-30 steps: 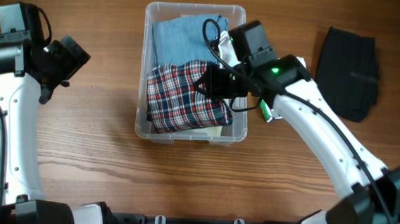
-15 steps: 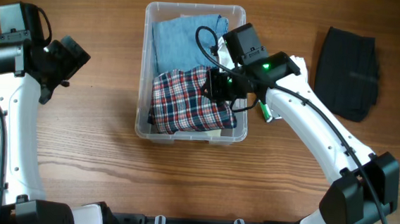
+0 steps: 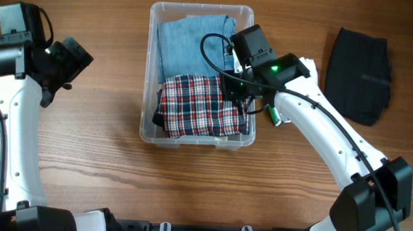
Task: Pack container
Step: 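Lower the plaid shirt onto the cream cloth and release it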
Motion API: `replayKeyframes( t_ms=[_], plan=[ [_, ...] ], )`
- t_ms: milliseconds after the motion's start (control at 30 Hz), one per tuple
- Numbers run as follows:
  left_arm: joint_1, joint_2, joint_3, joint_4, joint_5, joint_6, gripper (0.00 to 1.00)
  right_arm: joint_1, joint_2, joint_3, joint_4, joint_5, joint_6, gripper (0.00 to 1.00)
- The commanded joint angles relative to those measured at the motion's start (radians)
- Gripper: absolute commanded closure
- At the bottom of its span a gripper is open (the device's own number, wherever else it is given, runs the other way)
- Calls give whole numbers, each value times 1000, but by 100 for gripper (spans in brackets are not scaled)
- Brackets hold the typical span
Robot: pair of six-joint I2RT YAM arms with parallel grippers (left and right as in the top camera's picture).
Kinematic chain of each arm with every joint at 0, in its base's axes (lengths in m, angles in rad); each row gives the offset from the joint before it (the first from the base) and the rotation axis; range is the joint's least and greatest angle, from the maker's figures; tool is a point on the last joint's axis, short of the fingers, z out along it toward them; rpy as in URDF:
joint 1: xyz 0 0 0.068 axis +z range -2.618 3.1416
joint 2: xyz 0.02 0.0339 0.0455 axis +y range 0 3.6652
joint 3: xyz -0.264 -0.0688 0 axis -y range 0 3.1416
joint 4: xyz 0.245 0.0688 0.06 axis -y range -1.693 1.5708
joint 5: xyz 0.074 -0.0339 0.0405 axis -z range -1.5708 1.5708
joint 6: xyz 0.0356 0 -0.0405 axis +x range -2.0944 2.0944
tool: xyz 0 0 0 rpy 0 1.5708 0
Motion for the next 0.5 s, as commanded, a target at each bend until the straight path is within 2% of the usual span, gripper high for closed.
replayKeyframes(
  t_ms=[0,333,400,467],
  plan=[
    [5,-3,9,0,4,0,0,4,-16,11,10,78,-34,39],
    [5,-3,9,0,4,0,0,5,-135,11,7,72,-49,42],
    [5,-3,9,0,4,0,0,5,-152,11,-4,56,-49,45],
    [5,-3,9,0,4,0,0,6,-157,11,-27,9,-49,52]
  ],
)
